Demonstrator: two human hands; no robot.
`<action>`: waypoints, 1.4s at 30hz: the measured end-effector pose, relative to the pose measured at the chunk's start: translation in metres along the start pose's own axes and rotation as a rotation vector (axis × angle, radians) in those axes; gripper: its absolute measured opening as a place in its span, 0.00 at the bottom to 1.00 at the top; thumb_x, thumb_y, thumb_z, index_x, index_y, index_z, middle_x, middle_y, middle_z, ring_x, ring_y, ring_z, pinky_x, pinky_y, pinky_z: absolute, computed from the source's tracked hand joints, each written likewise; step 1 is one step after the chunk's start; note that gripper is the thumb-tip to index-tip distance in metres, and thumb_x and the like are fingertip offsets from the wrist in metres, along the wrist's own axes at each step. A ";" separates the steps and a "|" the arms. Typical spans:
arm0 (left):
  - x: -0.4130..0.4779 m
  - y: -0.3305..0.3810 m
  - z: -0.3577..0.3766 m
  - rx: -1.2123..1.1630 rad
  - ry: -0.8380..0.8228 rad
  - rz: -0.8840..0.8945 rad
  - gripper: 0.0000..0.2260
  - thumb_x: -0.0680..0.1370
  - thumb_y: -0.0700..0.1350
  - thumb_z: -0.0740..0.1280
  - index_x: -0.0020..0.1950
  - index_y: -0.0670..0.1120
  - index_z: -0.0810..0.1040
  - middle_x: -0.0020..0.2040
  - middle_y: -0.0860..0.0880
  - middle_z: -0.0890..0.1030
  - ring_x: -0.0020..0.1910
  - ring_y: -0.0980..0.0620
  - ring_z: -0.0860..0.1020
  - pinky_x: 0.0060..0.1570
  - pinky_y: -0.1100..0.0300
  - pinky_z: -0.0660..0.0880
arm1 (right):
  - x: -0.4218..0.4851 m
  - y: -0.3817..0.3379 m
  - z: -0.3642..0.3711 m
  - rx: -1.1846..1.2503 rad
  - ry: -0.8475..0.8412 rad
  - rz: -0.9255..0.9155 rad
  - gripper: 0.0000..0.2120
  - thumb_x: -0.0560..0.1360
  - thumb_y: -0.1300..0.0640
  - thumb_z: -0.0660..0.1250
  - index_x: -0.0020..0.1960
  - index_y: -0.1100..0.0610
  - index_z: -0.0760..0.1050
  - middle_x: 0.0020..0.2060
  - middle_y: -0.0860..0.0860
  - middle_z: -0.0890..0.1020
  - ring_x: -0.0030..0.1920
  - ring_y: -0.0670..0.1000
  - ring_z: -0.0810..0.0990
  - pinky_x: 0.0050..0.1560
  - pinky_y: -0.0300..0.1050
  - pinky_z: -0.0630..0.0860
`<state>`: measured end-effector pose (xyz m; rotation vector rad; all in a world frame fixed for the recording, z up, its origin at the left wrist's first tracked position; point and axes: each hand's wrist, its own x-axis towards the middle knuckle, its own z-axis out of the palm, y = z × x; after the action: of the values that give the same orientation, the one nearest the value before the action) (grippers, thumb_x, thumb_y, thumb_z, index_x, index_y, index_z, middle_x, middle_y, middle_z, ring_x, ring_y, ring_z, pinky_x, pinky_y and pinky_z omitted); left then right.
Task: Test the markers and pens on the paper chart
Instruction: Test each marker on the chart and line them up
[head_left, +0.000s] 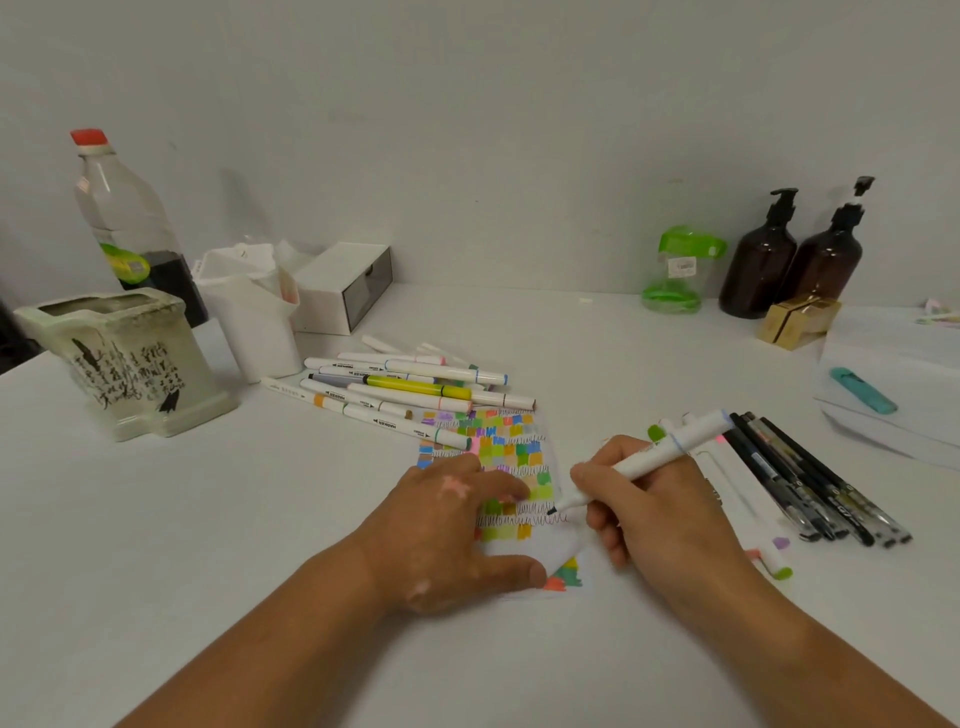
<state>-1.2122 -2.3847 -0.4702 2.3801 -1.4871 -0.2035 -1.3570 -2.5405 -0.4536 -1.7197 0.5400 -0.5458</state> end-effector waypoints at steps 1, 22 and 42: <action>0.000 -0.001 0.000 -0.002 -0.003 0.004 0.36 0.66 0.77 0.65 0.70 0.64 0.68 0.59 0.60 0.72 0.58 0.56 0.70 0.62 0.57 0.71 | 0.001 0.000 0.001 0.014 -0.012 0.006 0.10 0.77 0.55 0.71 0.36 0.51 0.80 0.25 0.52 0.79 0.24 0.49 0.74 0.23 0.41 0.71; 0.000 0.000 0.000 0.013 -0.010 0.023 0.33 0.70 0.73 0.65 0.72 0.64 0.68 0.53 0.58 0.68 0.54 0.57 0.65 0.60 0.56 0.69 | -0.005 0.002 0.010 -0.399 -0.121 -0.072 0.08 0.71 0.58 0.74 0.37 0.47 0.80 0.31 0.42 0.82 0.32 0.41 0.80 0.28 0.29 0.71; 0.000 0.003 -0.001 0.000 -0.023 0.005 0.34 0.69 0.74 0.65 0.72 0.64 0.68 0.55 0.60 0.67 0.56 0.58 0.66 0.62 0.56 0.70 | -0.002 0.002 0.008 -0.461 -0.087 -0.074 0.07 0.71 0.56 0.72 0.36 0.48 0.79 0.31 0.42 0.81 0.32 0.39 0.79 0.29 0.30 0.71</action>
<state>-1.2142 -2.3852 -0.4681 2.3815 -1.5026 -0.2299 -1.3536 -2.5335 -0.4571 -2.1972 0.5711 -0.4155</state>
